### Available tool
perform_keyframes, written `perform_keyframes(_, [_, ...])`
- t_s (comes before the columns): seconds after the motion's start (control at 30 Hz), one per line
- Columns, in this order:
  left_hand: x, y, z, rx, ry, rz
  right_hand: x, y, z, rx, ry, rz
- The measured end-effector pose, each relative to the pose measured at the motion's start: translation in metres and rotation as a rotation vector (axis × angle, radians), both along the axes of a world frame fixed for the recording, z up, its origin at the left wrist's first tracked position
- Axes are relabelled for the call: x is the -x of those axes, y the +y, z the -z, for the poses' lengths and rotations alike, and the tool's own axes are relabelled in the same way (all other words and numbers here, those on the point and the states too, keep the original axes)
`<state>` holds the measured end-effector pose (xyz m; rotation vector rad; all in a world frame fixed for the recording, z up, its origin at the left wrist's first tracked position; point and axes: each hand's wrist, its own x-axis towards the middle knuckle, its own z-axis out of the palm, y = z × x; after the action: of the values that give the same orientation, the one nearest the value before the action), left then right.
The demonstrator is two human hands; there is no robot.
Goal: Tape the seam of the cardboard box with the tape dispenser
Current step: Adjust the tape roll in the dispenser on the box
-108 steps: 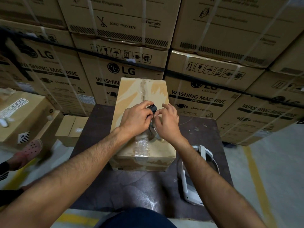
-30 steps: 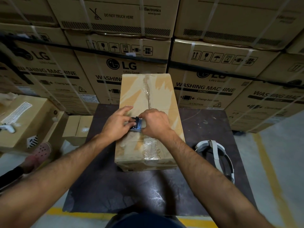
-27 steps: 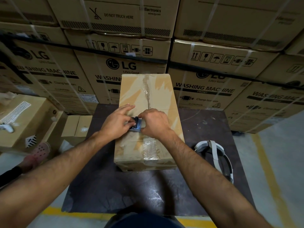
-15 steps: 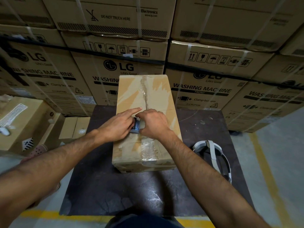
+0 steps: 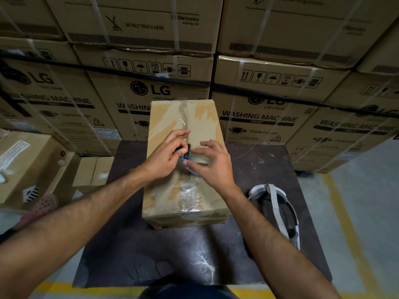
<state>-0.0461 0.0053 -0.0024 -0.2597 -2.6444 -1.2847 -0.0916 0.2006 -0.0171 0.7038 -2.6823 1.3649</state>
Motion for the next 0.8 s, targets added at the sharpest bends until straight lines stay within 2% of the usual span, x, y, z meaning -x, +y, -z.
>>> perform_keyframes(0.23, [0.009, 0.021, -0.01, 0.026, 0.022, 0.036, -0.011, -0.001, -0.008, 0.092, -0.087, 0.141])
perform_keyframes(0.33, [0.01, 0.027, -0.013, 0.041, 0.029, 0.047, -0.011, 0.002, -0.017, 0.096, -0.203, 0.17])
perform_keyframes(0.53, [0.014, 0.035, -0.012, 0.049, 0.057, 0.045, -0.008, 0.003, -0.029, -0.04, -0.302, 0.092])
perform_keyframes(0.7, [0.012, 0.041, -0.01, 0.019, 0.055, -0.026, -0.007, 0.003, -0.04, -0.087, -0.412, 0.11])
perform_keyframes(0.8, [0.0, 0.052, -0.001, -0.063, 0.005, -0.157, -0.006, 0.005, -0.045, -0.05, -0.483, 0.138])
